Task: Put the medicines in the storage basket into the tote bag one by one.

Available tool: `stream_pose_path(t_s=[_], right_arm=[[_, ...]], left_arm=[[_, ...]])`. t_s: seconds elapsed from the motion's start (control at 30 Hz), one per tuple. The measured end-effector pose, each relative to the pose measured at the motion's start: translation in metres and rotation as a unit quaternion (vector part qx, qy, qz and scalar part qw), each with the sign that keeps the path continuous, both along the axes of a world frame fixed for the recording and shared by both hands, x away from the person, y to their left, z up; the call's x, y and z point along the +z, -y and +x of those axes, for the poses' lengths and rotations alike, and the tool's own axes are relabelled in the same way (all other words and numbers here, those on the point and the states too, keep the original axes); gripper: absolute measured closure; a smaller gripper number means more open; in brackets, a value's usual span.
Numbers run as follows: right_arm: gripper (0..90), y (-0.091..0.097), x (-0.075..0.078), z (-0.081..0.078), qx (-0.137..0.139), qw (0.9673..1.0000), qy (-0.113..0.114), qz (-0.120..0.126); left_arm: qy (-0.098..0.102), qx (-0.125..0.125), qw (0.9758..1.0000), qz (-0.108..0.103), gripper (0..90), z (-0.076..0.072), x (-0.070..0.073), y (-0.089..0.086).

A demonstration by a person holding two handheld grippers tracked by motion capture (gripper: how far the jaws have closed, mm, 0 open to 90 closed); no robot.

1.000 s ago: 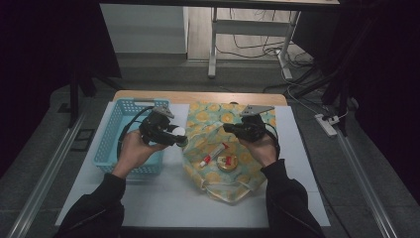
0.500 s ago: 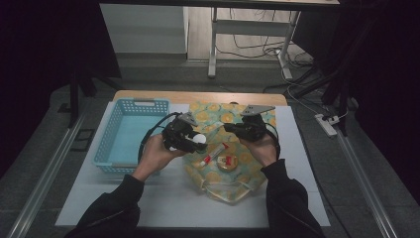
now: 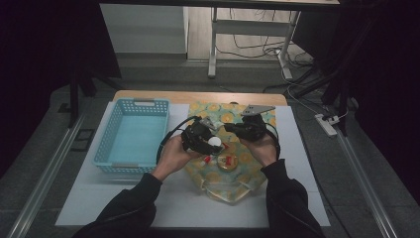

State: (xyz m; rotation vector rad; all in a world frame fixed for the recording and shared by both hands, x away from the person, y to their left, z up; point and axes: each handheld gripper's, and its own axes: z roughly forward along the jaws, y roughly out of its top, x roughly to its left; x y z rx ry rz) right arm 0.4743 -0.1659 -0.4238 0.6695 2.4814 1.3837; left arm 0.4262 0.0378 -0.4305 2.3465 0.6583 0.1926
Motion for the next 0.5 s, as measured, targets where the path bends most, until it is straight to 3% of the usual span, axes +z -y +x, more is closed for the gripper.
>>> stream_pose_path(t_s=[0.5], right_arm=[[90.0, 0.003, -0.002, 0.002, -0.007, 1.0000, -0.001, 0.001]], left_arm=[[-0.009, -0.012, 0.9999, 0.005, 50.3, 0.013, -0.021, 0.033]])
